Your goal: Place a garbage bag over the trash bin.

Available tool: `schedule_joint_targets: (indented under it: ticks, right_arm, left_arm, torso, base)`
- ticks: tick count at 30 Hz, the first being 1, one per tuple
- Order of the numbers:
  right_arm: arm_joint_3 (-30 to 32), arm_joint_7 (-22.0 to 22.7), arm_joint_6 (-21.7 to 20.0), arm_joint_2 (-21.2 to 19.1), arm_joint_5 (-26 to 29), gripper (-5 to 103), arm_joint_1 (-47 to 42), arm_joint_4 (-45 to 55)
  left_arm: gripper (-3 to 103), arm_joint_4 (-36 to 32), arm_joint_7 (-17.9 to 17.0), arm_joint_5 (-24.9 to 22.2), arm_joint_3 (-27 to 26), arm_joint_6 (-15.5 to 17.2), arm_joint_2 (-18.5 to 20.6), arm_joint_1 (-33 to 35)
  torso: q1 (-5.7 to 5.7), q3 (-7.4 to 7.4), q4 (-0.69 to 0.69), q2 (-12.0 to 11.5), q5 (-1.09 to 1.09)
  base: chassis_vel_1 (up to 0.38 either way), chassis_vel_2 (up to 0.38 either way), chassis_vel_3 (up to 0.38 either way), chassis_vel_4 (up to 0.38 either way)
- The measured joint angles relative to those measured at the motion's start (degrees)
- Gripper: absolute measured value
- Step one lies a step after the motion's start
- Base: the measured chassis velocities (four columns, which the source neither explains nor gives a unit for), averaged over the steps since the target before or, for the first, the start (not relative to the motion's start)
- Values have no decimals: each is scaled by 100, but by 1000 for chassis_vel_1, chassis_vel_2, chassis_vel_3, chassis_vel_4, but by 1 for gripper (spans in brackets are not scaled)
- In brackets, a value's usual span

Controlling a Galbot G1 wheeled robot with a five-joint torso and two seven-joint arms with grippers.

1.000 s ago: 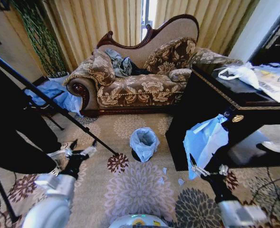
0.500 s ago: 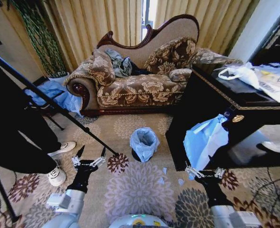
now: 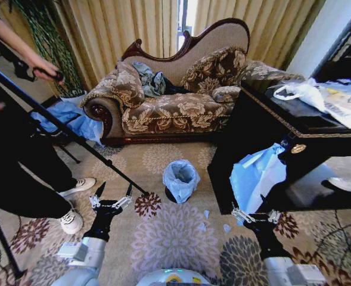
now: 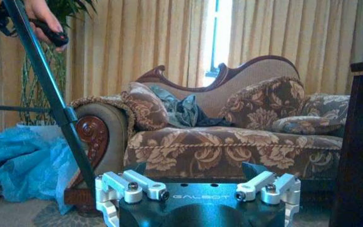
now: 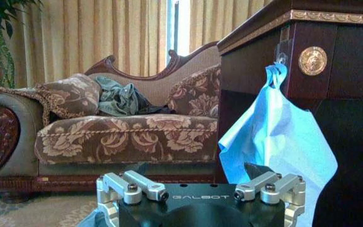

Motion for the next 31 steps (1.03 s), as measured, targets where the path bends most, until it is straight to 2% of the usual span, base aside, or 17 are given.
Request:
schedule_joint_targets:
  ticks: [31]
  right_arm:
    - [-6,10,2,-10,10,100,3,-13]
  left_arm:
    - [100,1,-13,-17,-5,9,9,-5]
  torso:
    - [0,0,0,0,0]
  base:
    - [0,0,0,0]
